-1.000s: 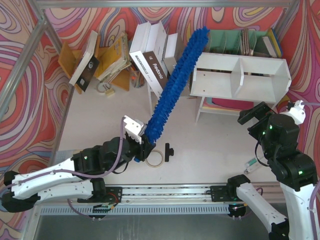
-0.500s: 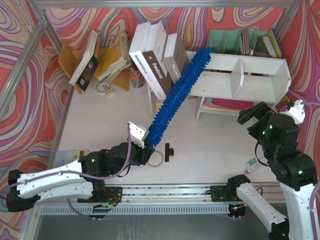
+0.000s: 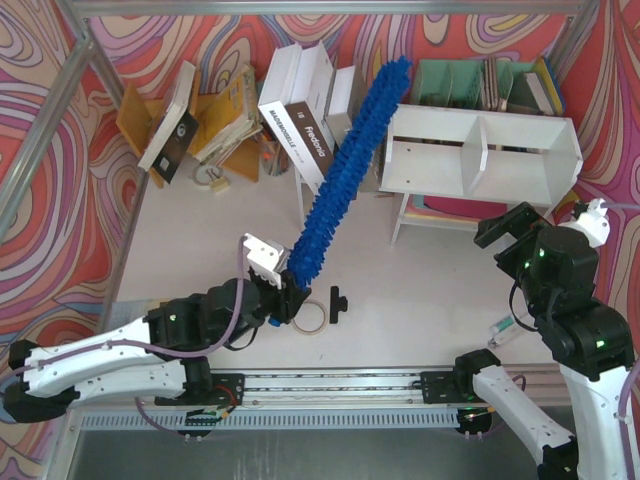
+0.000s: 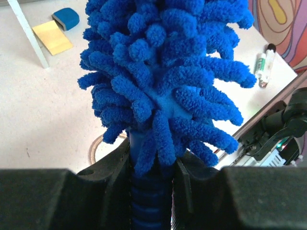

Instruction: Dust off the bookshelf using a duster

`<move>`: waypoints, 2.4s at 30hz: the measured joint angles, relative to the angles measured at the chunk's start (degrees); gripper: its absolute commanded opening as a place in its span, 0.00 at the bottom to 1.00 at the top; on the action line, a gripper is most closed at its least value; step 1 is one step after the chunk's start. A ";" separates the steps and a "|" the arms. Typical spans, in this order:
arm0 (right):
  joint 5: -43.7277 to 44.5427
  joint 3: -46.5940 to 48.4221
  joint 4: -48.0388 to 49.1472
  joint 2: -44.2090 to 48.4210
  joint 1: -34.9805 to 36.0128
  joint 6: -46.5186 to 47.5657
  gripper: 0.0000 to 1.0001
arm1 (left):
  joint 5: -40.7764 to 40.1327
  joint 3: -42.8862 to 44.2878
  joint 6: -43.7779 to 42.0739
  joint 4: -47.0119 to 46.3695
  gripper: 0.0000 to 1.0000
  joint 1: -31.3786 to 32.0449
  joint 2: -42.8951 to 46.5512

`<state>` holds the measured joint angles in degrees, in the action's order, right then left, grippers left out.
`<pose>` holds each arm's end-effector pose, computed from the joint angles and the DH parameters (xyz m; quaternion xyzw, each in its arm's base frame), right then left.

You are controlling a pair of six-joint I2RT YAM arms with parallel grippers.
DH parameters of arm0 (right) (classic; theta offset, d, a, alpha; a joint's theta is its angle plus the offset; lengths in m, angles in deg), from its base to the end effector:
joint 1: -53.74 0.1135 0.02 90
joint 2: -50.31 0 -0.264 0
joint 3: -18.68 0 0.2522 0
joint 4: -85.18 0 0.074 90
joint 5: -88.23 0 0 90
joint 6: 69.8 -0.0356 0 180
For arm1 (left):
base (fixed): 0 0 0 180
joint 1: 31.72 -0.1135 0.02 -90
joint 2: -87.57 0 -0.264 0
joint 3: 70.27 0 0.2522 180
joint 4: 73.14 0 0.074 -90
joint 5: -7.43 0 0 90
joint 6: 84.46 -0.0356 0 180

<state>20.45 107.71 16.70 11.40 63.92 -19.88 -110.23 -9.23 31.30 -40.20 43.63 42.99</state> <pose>0.0789 0.0005 0.4392 0.3142 0.7396 0.1024 0.5863 0.0603 -0.1652 0.3403 0.1964 0.7662 -0.3271 0.5171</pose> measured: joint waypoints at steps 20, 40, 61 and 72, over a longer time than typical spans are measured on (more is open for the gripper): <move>-0.04 0.02 0.02 0.00 0.00 0.20 0.94 | 0.09 -2.51 2.36 -5.27 0.00 0.39 -7.45; 0.00 0.07 0.00 0.24 0.00 0.20 0.94 | -2.99 10.43 4.55 -3.74 0.00 3.43 -13.38; 0.55 0.81 -0.09 1.05 0.00 0.44 0.94 | -6.97 19.41 11.15 -2.34 0.00 6.80 -33.24; 1.29 10.97 -0.59 0.63 0.00 1.68 0.94 | -4.81 20.92 6.80 -4.63 0.00 12.76 -34.40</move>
<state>21.74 118.68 16.11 12.03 63.92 -18.20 -115.03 11.69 38.10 -44.83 56.39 8.59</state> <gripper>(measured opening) 0.945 0.346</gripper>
